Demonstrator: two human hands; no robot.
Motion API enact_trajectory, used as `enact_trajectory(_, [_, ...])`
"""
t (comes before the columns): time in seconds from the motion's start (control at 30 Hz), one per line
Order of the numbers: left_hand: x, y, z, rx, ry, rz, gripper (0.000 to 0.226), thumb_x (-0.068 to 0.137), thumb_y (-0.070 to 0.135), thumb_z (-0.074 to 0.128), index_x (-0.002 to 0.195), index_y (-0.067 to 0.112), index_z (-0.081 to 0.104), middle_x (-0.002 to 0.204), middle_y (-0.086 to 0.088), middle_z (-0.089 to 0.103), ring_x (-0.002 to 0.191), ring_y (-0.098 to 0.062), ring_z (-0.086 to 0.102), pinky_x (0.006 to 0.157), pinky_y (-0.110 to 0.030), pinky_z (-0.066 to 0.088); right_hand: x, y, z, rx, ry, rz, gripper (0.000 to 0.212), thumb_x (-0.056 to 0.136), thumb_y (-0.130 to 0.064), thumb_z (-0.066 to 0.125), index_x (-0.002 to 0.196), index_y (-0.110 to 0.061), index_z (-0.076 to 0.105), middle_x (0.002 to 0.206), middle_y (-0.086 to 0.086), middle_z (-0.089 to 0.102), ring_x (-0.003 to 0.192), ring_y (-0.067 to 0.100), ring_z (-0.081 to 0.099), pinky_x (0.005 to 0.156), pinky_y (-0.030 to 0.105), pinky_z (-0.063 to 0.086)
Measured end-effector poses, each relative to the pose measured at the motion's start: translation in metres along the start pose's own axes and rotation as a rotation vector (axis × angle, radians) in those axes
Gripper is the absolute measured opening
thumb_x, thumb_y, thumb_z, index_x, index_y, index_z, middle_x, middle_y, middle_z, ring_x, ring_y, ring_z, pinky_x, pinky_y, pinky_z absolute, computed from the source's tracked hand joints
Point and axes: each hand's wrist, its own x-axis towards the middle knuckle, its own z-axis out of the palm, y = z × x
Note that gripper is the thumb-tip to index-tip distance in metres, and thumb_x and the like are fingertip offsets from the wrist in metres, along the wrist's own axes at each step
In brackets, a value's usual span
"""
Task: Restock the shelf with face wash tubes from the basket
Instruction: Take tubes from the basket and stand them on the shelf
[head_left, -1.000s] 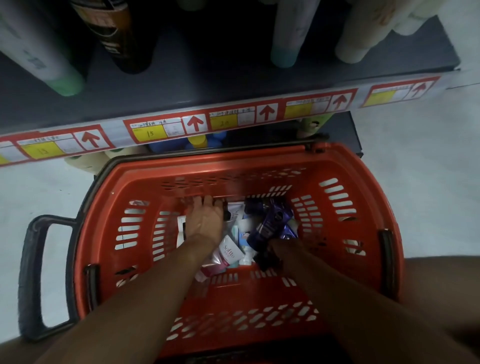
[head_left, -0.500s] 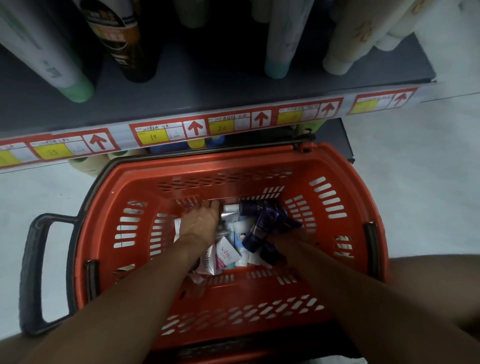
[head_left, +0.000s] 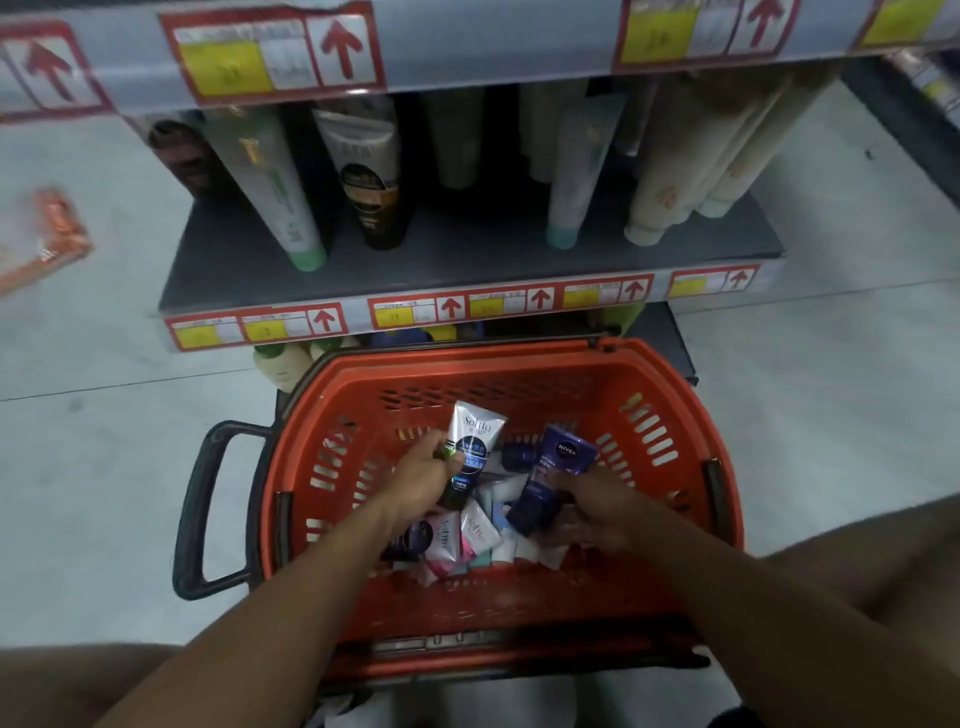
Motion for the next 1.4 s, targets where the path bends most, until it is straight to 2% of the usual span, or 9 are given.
enact_trajectory(0.07, [-0.014,0.009,0.000,-0.196,-0.030,-0.071,0.011,0.106,0.012,0.053,0.102,0.019,0.061,0.098,-0.007,0.069,0.083,-0.022,0.066,0.060,-0.033,0.059,-0.010,-0.006,0.006,0.053,-0.070,0.016,0.018,0.100,-0.013,0.058,0.118,-0.014,0.060,0.107,0.016,0.072,0.090,0.037,0.072,0.076,0.060,0.058])
enact_trajectory(0.23, [-0.059,0.028,-0.006,-0.506,-0.037,-0.105,0.025,0.107,0.018,0.046,0.129,0.016,0.057,0.123,-0.014,0.068,0.112,-0.034,0.065,0.077,-0.053,0.061,-0.053,-0.021,0.023,-0.007,-0.170,-0.087,0.027,0.098,-0.007,0.060,0.125,-0.008,0.061,0.113,0.017,0.072,0.106,0.036,0.068,0.095,0.066,0.052])
enact_trajectory(0.4, [-0.099,0.052,-0.014,-0.649,-0.011,-0.002,0.022,0.105,0.020,0.045,0.120,0.017,0.062,0.102,-0.008,0.078,0.093,-0.029,0.073,0.076,-0.052,0.061,-0.095,-0.034,0.032,-0.062,-0.279,-0.203,0.037,0.092,0.002,0.063,0.128,-0.006,0.063,0.121,0.018,0.072,0.117,0.038,0.067,0.091,0.056,0.058])
enact_trajectory(0.63, [-0.151,0.076,-0.036,-0.409,0.038,0.202,0.046,0.085,-0.002,0.069,0.124,0.019,0.058,0.111,-0.009,0.077,0.103,-0.030,0.074,0.087,-0.056,0.061,-0.148,-0.050,0.039,-0.012,-0.390,-0.372,0.039,0.091,0.005,0.061,0.127,-0.009,0.062,0.122,0.017,0.072,0.110,0.034,0.070,0.092,0.053,0.057])
enact_trajectory(0.77, [-0.174,0.087,-0.045,-0.311,0.157,0.294,0.051,0.085,0.000,0.078,0.127,0.017,0.054,0.114,-0.008,0.074,0.103,-0.027,0.074,0.091,-0.051,0.061,-0.164,-0.061,0.042,-0.079,-0.364,-0.494,0.043,0.087,0.002,0.069,0.127,-0.013,0.061,0.119,0.011,0.074,0.108,0.031,0.072,0.091,0.053,0.057])
enact_trajectory(0.9, [-0.194,0.102,-0.051,-0.290,0.240,0.411,0.049,0.086,0.003,0.079,0.124,0.019,0.053,0.114,-0.004,0.073,0.099,-0.017,0.074,0.076,-0.030,0.063,-0.179,-0.071,0.047,-0.189,-0.247,-0.683,0.048,0.085,0.003,0.073,0.126,-0.019,0.059,0.114,0.002,0.076,0.106,0.027,0.073,0.096,0.058,0.055])
enact_trajectory(1.07, [-0.210,0.126,-0.066,-0.193,0.325,0.566,0.052,0.082,0.016,0.086,0.122,0.028,0.055,0.110,0.008,0.072,0.097,-0.005,0.072,0.084,-0.028,0.062,-0.199,-0.097,0.053,-0.177,-0.265,-0.840,0.056,0.082,0.008,0.076,0.130,-0.013,0.057,0.120,0.007,0.074,0.108,0.024,0.072,0.081,0.041,0.059])
enact_trajectory(1.3, [-0.218,0.160,-0.093,-0.169,0.461,0.718,0.054,0.080,0.032,0.088,0.126,0.033,0.058,0.111,0.012,0.074,0.101,-0.005,0.072,0.084,-0.034,0.064,-0.230,-0.140,0.074,-0.234,-0.271,-1.032,0.048,0.083,0.007,0.076,0.124,-0.007,0.058,0.115,0.007,0.075,0.108,0.021,0.073,0.085,0.028,0.058])
enact_trajectory(1.4, [-0.217,0.174,-0.111,-0.110,0.555,0.761,0.058,0.078,0.035,0.089,0.128,0.035,0.058,0.111,0.017,0.073,0.101,0.000,0.069,0.081,-0.019,0.060,-0.240,-0.161,0.089,-0.249,-0.271,-1.088,0.046,0.083,0.009,0.075,0.122,-0.008,0.058,0.115,0.006,0.076,0.109,0.020,0.072,0.088,0.029,0.058])
